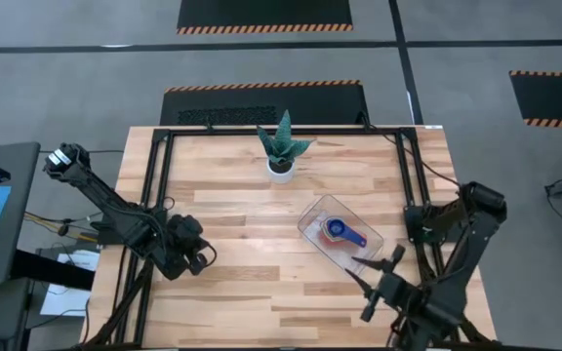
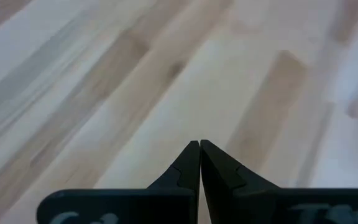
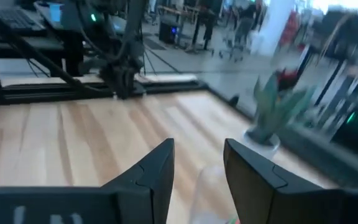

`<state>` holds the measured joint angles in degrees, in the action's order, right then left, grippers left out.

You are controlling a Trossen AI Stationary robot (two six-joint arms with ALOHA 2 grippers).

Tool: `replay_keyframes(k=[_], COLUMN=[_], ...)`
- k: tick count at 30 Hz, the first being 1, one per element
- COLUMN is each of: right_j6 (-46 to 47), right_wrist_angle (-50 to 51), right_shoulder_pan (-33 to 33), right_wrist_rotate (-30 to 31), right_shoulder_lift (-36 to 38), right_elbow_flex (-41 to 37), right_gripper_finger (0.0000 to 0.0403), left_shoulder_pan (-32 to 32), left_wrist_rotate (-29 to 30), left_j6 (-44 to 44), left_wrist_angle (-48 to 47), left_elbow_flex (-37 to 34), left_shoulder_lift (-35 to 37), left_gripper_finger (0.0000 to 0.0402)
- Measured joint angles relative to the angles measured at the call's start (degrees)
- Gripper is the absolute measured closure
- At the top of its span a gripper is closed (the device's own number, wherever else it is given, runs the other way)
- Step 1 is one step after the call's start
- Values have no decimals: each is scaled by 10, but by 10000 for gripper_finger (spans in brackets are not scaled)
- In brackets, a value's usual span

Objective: Nest measuring cups in basket
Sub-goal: Return to Home Position

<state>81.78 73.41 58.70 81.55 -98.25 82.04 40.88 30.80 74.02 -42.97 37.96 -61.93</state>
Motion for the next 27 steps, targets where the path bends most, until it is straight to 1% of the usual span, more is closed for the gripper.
replay_keyframes(k=[3, 5, 7, 9, 12, 14, 17, 21, 24, 25, 27], right_j6=[54, 65, 67, 68, 69, 68, 65, 62, -7, -45, -152], right_wrist_angle=[-87, -133, -139, -127, -75, -39, 4, 63, 70, 68, 44], right_shoulder_pan=[-4, -8, -12, -20, -36, -48, -70, -107, -132, -139, -154], right_wrist_rotate=[2, 26, 56, 80, 84, 85, 85, 84, 53, 36, 8], right_shoulder_lift=[-4, -5, -4, -2, 11, 25, 51, 85, 120, 132, 157], right_elbow_flex=[-59, -82, -84, -76, -61, -57, -56, -56, -56, -50, -27], right_gripper_finger=[240, 241, 241, 240, 238, 238, 240, 241, 240, 239, 239], left_shoulder_pan=[0, 0, 0, 0, -1, -5, -17, -43, -63, -69, -82], left_wrist_rotate=[1, 3, 6, 14, 40, 62, 86, 101, 102, 102, 102], left_j6=[-70, -108, -129, -140, -163, -201, -271, -343, -395, -412, -444], left_wrist_angle=[55, 91, 117, 132, 136, 138, 140, 139, 140, 140, 138], left_elbow_flex=[0, 0, 0, 0, 0, 0, 0, 0, 0, 0, 0], left_shoulder_lift=[0, 0, 0, 0, 7, 22, 61, 138, 201, 221, 260], left_gripper_finger=[401, 402, 401, 401, 401, 402, 402, 402, 402, 402, 402])
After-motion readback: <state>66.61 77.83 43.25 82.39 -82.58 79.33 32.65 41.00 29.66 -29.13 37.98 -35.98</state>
